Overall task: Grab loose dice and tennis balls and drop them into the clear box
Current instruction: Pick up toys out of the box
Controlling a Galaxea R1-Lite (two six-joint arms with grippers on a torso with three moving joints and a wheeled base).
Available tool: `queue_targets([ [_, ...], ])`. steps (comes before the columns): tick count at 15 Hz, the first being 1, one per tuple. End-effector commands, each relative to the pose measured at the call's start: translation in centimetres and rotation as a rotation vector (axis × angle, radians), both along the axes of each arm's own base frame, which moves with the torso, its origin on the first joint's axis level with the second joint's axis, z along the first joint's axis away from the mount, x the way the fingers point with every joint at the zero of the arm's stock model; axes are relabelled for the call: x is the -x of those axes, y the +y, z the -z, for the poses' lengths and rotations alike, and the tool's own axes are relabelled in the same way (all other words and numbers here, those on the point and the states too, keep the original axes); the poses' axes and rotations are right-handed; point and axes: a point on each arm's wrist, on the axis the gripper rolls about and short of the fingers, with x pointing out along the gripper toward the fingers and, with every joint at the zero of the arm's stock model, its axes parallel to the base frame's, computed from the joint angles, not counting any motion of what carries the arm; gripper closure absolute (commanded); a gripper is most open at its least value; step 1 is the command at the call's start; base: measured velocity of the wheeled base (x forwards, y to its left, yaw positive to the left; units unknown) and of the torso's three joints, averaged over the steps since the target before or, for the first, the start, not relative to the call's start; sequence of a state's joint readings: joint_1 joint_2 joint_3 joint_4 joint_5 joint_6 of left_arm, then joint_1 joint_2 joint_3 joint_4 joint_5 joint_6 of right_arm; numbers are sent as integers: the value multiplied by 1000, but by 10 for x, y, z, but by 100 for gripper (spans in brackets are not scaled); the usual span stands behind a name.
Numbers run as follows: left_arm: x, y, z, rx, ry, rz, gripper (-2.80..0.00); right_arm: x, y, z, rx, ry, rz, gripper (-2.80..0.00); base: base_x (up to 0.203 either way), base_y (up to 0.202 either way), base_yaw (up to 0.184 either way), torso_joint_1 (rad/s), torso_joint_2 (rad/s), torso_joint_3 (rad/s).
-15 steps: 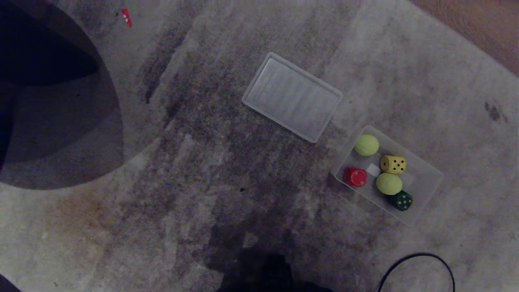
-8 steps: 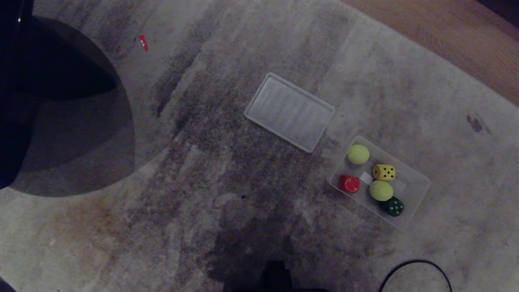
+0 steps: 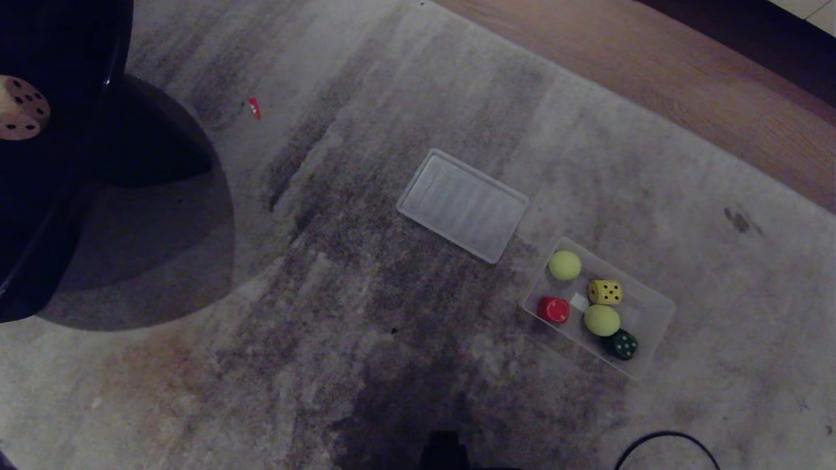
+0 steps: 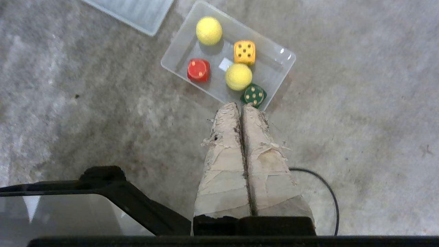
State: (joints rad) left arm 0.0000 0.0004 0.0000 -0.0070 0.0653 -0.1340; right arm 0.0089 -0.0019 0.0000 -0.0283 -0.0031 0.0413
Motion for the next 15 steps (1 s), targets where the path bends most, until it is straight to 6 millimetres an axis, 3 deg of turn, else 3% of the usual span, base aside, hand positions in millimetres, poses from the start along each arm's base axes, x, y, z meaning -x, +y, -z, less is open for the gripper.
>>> queue_targets([
  [1,0,0,0,1,2,-1,0,-1,0,3,0,12,0,0,0,0,0,7,0,201],
  [15,0,0,0,2,2,-1,0,-1,0,3,0,12,0,0,0,0,0,4,2,201],
])
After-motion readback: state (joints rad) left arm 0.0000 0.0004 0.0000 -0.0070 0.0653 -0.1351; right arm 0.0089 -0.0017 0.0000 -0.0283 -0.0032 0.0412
